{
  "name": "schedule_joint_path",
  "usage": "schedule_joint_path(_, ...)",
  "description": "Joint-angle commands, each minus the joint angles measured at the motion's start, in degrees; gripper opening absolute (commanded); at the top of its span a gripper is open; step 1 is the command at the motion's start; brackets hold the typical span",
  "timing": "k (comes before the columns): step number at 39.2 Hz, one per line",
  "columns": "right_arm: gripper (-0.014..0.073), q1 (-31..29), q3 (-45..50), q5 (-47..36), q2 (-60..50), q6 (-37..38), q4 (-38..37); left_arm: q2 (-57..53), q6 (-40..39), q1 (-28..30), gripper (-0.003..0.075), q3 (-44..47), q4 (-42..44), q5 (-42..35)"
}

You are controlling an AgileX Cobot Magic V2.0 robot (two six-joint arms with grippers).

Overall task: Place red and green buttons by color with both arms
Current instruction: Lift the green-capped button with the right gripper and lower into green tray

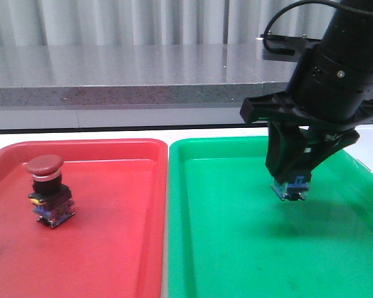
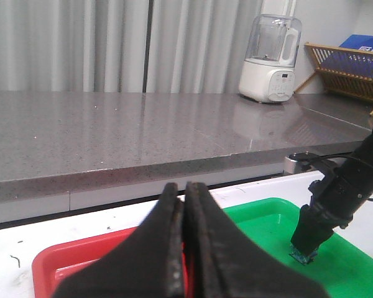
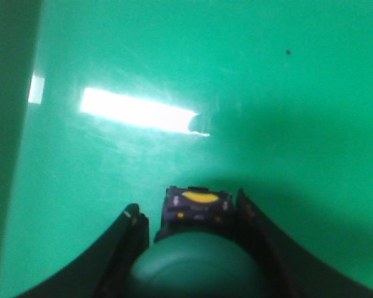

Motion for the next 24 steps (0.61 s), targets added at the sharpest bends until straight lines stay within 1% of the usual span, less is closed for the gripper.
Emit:
schedule_joint_path(1,0.0235,0.6,-0.71,-3.07,-2.5,-0.15,0.67,0.65,-0.51,-0.5,-0.002,-1.17,-0.37,-4.31)
schedule_joint_path(12,0.0246,0.6,-0.71,-2.14,-0.36,-0.15,1.53,0.65,-0.51,-0.5,-0.002,-0.48,-0.37,-4.41)
schedule_joint_path(16,0.0307,0.6,-0.71,-1.37,-0.29,-0.15,1.53,0.65,-0.51,-0.5,-0.002,-0.48,-0.37,-4.41)
schedule_joint_path(21,0.0412,0.6,-0.71,-1.24,0.26,-0.15,1.53,0.65,-0.51,-0.5,-0.002,-0.48,-0.37,-4.41)
schedule_joint_path(24,0.0492,0.6,-0.71,-1.24,0.4,-0.15,1.53,0.65,-0.51,-0.5,-0.002,-0.48,-0.37,-4.41)
